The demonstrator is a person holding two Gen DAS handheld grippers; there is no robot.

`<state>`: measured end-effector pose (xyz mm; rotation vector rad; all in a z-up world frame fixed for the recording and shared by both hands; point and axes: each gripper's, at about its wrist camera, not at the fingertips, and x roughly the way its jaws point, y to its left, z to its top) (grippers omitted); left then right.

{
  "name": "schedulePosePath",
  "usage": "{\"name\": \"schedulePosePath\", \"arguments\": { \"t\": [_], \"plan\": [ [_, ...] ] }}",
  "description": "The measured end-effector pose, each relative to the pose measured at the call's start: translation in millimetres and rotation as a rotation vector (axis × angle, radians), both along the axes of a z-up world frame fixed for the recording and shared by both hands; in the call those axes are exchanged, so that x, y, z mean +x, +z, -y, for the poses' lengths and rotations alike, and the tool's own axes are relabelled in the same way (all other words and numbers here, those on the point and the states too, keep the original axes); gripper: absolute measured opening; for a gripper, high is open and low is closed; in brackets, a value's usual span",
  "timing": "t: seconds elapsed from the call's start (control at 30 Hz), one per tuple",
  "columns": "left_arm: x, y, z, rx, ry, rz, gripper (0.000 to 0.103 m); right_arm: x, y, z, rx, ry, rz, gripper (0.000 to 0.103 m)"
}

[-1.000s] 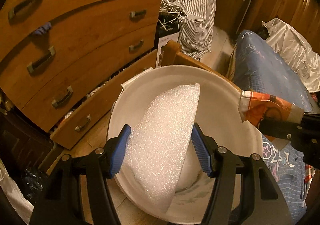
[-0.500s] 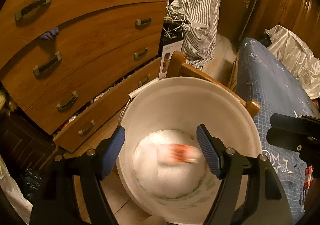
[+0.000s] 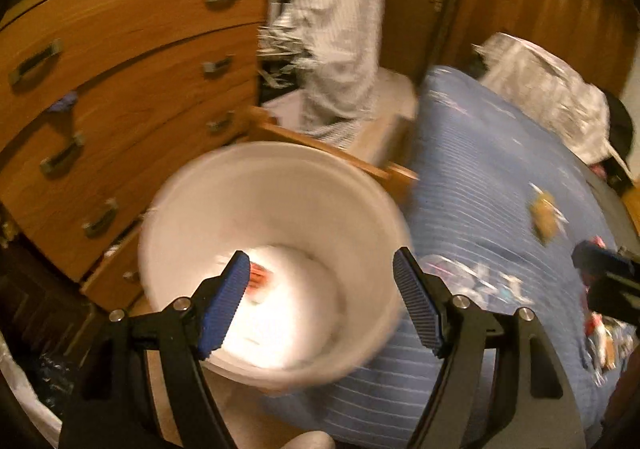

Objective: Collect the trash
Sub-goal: 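Grasp the white rope with the left tool while the right tool grasps the gold wrapper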

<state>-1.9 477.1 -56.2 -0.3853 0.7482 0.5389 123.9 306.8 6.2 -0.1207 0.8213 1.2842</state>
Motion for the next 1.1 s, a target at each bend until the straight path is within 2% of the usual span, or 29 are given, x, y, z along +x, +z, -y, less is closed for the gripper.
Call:
{"name": "schedulePosePath", "arguments": {
  "t": [0.1, 0.17, 0.2, 0.37, 0.47, 0.5, 0.6, 0.67, 0.77, 0.8, 0.83, 0.87, 0.93, 1.0, 1.1],
  "plan": [
    [23, -10, 56, -0.014, -0.125, -0.002, 0.071, 9, -27, 82, 0.001, -0.097, 0.013, 0.048],
    [38, -20, 87, -0.028, -0.196, -0.018, 0.071, 18, -48, 153, -0.013, -0.202, 0.024, 0.048],
    [46, -26, 102, -0.034, -0.233, -0.029, 0.071, 25, -58, 196, -0.028, -0.276, 0.032, 0.048],
    [85, -58, 199, -0.065, -0.442, -0.090, 0.071, 47, -93, 347, -0.143, -0.530, 0.099, 0.048],
    [99, -70, 248, -0.083, -0.523, -0.108, 0.071, 69, -119, 402, -0.216, -0.596, 0.057, 0.048],
    [102, -74, 259, -0.091, -0.542, -0.112, 0.071, 77, -128, 414, -0.231, -0.600, 0.031, 0.048],
    [111, -79, 293, -0.107, -0.586, -0.123, 0.071, 89, -154, 427, -0.224, -0.567, -0.071, 0.057],
    [115, -83, 310, -0.114, -0.606, -0.134, 0.071, 97, -162, 432, -0.205, -0.559, -0.078, 0.065],
    [123, -90, 332, -0.130, -0.629, -0.159, 0.071, 109, -163, 439, -0.185, -0.557, -0.071, 0.064],
    [122, -92, 336, -0.130, -0.633, -0.166, 0.071, 111, -162, 435, -0.188, -0.558, -0.061, 0.062],
    [124, -94, 343, -0.128, -0.639, -0.176, 0.071, 114, -162, 430, -0.199, -0.569, -0.039, 0.047],
    [125, -95, 350, -0.129, -0.646, -0.181, 0.071, 115, -162, 428, -0.200, -0.584, -0.022, 0.039],
    [131, -96, 363, -0.129, -0.663, -0.185, 0.071, 113, -159, 436, -0.186, -0.629, -0.013, 0.031],
    [136, -95, 373, -0.137, -0.674, -0.181, 0.071, 107, -156, 452, -0.166, -0.681, -0.018, 0.028],
    [149, -92, 385, -0.154, -0.656, -0.160, 0.077, 88, -149, 471, -0.161, -0.754, 0.007, 0.027]
  ]
}}
